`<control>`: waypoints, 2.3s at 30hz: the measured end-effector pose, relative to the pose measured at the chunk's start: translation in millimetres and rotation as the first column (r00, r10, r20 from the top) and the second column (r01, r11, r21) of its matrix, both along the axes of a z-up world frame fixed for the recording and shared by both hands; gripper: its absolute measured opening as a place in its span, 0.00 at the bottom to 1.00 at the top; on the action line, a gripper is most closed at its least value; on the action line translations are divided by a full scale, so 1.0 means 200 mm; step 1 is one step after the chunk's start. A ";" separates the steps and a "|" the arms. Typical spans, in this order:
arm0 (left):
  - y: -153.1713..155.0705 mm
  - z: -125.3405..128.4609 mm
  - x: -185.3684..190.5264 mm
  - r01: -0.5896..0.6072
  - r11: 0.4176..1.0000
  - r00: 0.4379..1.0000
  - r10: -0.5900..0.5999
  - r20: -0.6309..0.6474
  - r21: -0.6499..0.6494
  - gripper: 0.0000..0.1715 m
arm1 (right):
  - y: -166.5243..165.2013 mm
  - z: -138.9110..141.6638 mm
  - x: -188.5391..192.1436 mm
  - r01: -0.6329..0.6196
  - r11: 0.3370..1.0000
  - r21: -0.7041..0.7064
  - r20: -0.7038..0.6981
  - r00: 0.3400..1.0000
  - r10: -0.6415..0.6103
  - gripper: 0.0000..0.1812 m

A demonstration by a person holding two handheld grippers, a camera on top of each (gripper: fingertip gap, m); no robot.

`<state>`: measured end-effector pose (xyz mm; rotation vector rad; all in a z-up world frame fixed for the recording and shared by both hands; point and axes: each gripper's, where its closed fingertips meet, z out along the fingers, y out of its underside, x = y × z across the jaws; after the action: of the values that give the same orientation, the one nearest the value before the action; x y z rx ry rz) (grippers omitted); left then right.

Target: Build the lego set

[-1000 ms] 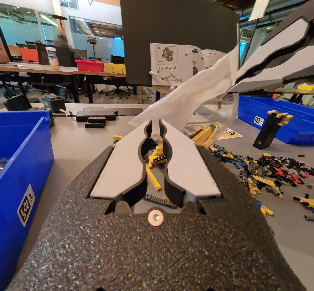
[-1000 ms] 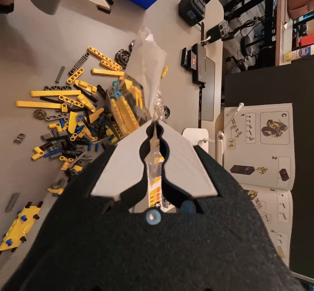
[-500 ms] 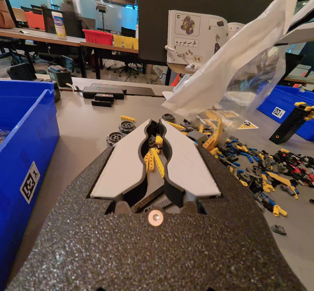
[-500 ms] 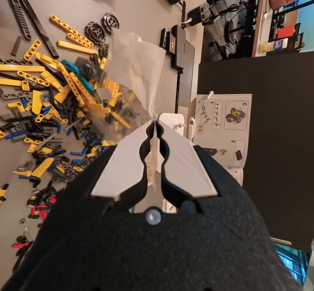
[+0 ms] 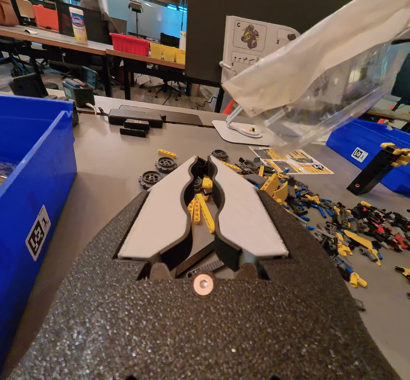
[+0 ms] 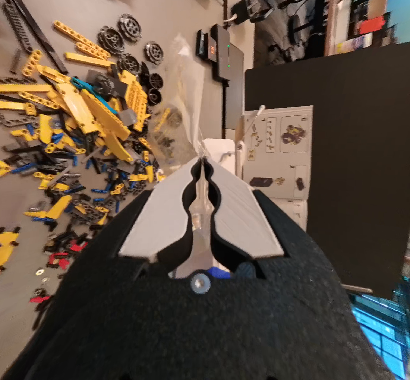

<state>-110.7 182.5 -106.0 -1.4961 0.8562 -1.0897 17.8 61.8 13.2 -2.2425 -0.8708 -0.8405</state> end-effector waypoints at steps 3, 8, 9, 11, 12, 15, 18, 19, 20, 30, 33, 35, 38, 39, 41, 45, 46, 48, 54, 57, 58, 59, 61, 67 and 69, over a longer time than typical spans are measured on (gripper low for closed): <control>0.01 0.01 0.00 -0.011 0.999 1.000 0.012 0.026 -0.052 0.05 | 0.05 0.11 -0.03 -0.008 0.997 0.073 -0.015 1.000 0.009 0.01; 0.00 0.02 0.00 -0.041 0.998 0.999 0.042 0.015 -0.048 0.05 | 0.35 0.45 -0.29 -0.090 0.937 0.339 -0.239 0.954 0.178 0.01; -0.01 0.02 0.00 -0.039 0.998 0.999 0.040 0.016 -0.044 0.05 | 0.42 0.49 -0.35 -0.115 0.918 0.379 -0.247 0.944 0.220 0.01; -0.03 0.04 0.01 -0.026 0.999 0.999 0.028 0.028 -0.046 0.05 | 0.59 0.54 -0.50 -0.166 0.881 0.442 -0.248 0.922 0.298 0.01; -0.04 0.04 0.01 -0.022 0.999 0.999 0.024 0.034 -0.049 0.05 | 0.67 0.55 -0.58 -0.197 0.859 0.473 -0.227 0.915 0.334 0.01; -0.03 0.04 0.00 -0.031 0.998 0.998 0.033 0.045 -0.047 0.05 | 0.92 0.49 -0.82 -0.303 0.795 0.525 -0.087 0.910 0.405 0.01; 0.00 0.05 -0.03 -0.041 0.997 0.997 0.046 0.061 -0.068 0.05 | 1.11 0.17 -1.11 -0.416 0.823 0.388 -0.152 0.851 0.502 0.02; 0.01 0.05 -0.04 -0.039 0.996 0.997 0.045 0.070 -0.081 0.05 | 1.14 0.02 -1.19 -0.440 0.849 0.292 -0.224 0.832 0.508 0.04; 0.02 0.05 -0.04 -0.031 0.995 0.996 0.039 0.078 -0.096 0.05 | 1.15 -0.13 -1.25 -0.465 0.867 0.179 -0.293 0.816 0.498 0.05; 0.02 0.05 -0.05 0.037 0.988 0.996 -0.025 0.080 -0.148 0.05 | 1.00 -0.18 -1.14 -0.422 0.903 0.077 -0.749 0.574 0.332 0.24; 0.02 0.07 -0.06 0.029 0.990 0.996 -0.018 0.082 -0.137 0.05 | 0.87 -0.12 -0.95 -0.297 0.952 0.075 -0.788 0.567 0.240 0.24; 0.07 0.08 -0.10 0.002 0.992 0.997 0.008 0.076 -0.128 0.05 | 0.72 -0.08 -0.81 -0.205 0.971 0.121 -0.782 0.583 0.221 0.24; 0.08 0.10 -0.12 0.042 0.987 0.995 -0.028 0.092 -0.153 0.05 | 0.40 -0.04 -0.61 -0.095 0.969 0.226 -0.788 0.567 0.240 0.24; 0.04 0.10 -0.10 0.105 0.980 0.991 -0.090 0.094 -0.167 0.05 | 0.29 -0.05 -0.55 -0.059 0.966 0.251 -0.790 0.564 0.240 0.24; -0.10 0.06 -0.03 0.248 0.950 0.969 -0.243 0.050 -0.188 0.06 | 0.06 -0.12 -0.43 0.019 0.957 0.288 -0.794 0.564 0.228 0.24; -0.31 -0.02 0.08 0.334 0.936 0.932 -0.345 -0.108 -0.111 0.06 | -0.35 -0.35 -0.27 0.161 0.924 0.347 -0.778 0.600 0.187 0.24; -0.37 -0.03 0.10 0.356 0.930 0.921 -0.365 -0.133 -0.087 0.06 | -0.45 -0.41 -0.23 0.198 0.908 0.368 -0.763 0.623 0.173 0.24; -0.52 -0.04 0.14 0.421 0.905 0.887 -0.425 -0.181 -0.059 0.06 | -0.63 -0.53 -0.16 0.271 0.881 0.387 -0.746 0.653 0.127 0.23; -1.03 -0.19 0.22 0.629 0.774 0.719 -0.614 -0.325 -0.072 0.06 | -0.99 -0.86 -0.23 0.322 0.927 0.195 -0.854 0.521 -0.002 0.23; -1.16 -0.28 0.28 0.660 0.747 0.667 -0.633 -0.392 -0.081 0.06 | -1.02 -0.99 -0.29 0.284 0.950 0.127 -0.832 0.552 -0.054 0.23; -1.15 -0.30 0.30 0.649 0.758 0.670 -0.610 -0.422 -0.066 0.06 | -1.01 -1.02 -0.29 0.278 0.954 0.115 -0.817 0.572 -0.068 0.23; -1.13 -0.31 0.32 0.632 0.773 0.680 -0.583 -0.445 -0.048 0.06 | -1.00 -1.05 -0.30 0.272 0.957 0.105 -0.807 0.586 -0.078 0.23; -1.08 -0.30 0.33 0.606 0.794 0.696 -0.556 -0.455 -0.043 0.06 | -0.99 -1.12 -0.30 0.270 0.962 0.041 -0.795 0.592 -0.132 0.23; -0.87 -0.30 0.29 0.448 0.894 0.779 -0.382 -0.497 0.016 0.08 | -0.95 -1.16 -0.26 0.286 0.958 0.004 -0.782 0.599 -0.176 0.23; -0.75 -0.30 0.27 0.349 0.934 0.810 -0.260 -0.526 0.076 0.13 | -0.95 -1.16 -0.22 0.313 0.950 0.014 -0.762 0.618 -0.193 0.20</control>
<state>-56.2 33.2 -165.1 -1.5561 1.5709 -0.8185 -25.4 -128.6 -218.1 -2.2868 -0.0763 0.0009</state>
